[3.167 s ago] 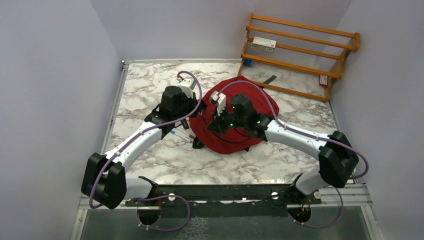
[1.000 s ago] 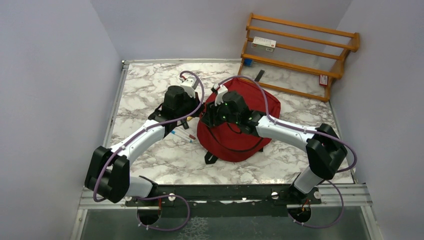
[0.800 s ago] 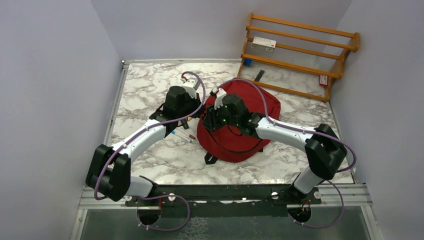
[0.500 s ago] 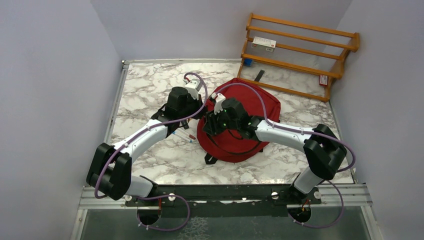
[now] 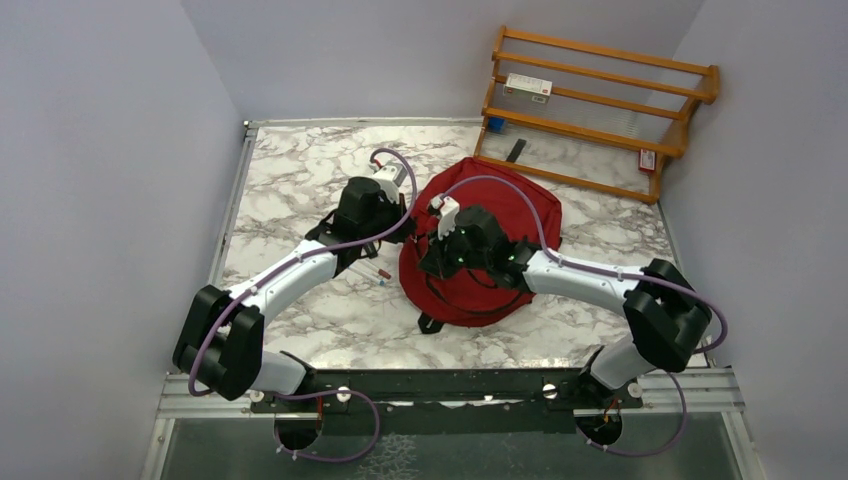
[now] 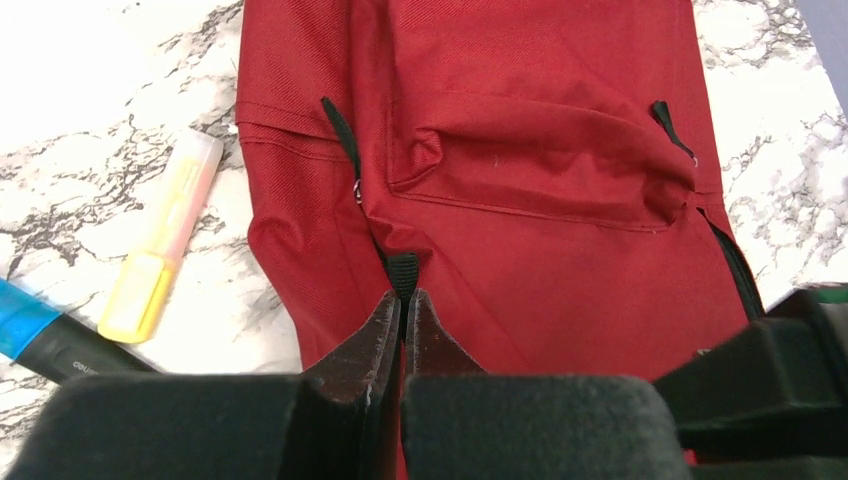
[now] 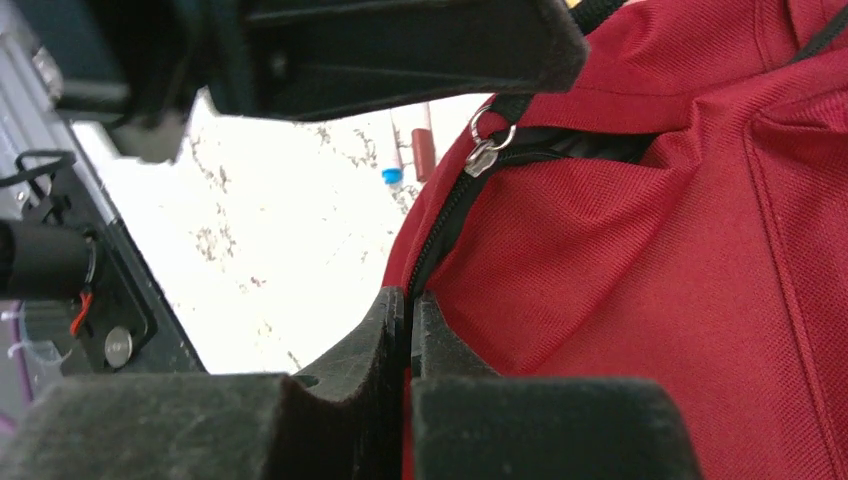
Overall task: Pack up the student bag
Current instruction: Zip the student bag at the center of the board.
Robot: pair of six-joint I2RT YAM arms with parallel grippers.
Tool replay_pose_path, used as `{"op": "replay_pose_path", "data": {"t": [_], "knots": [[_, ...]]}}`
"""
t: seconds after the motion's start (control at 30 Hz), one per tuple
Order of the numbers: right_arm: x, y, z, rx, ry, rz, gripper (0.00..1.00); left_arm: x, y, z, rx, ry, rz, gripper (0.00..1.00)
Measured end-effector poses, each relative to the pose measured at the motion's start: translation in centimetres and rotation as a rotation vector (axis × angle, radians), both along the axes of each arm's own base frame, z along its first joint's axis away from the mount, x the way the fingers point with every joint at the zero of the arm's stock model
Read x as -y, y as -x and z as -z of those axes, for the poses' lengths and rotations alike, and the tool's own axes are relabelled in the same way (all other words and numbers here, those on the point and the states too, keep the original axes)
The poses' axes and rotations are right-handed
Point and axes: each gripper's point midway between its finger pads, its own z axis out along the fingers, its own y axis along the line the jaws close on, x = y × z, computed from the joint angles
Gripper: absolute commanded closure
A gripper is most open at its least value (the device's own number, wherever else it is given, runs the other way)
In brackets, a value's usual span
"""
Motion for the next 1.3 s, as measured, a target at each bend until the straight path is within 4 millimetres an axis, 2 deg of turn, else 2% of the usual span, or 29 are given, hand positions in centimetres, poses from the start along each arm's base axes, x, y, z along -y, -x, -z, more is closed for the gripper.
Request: {"op": "replay_pose_path", "data": {"t": [0.4, 0.63, 0.83, 1.03, 1.3], "knots": [[1.7, 4.3, -1.5, -0.014, -0.012, -0.172, 0.99, 0.0, 0.2, 0.7, -0.031, 0.004, -0.021, 1.0], [3.6, 7.1, -2.2, -0.04, 0.018, -0.257, 0.99, 0.3, 0.8, 2.2, -0.067, 0.009, -0.01, 1.0], [4.7, 9.4, -2.3, -0.088, 0.034, -0.334, 0.99, 0.7, 0.2, 3.2, -0.076, 0.01, -0.013, 1.0], [5.0, 10.4, -2.0, -0.117, 0.042, -0.372, 0.99, 1.1, -0.6, 3.9, -0.082, 0.007, -0.013, 1.0], [5.3, 10.5, -1.7, -0.108, 0.039, -0.373, 0.98, 2.0, -1.9, 4.6, -0.096, 0.0, -0.009, 1.0]]}}
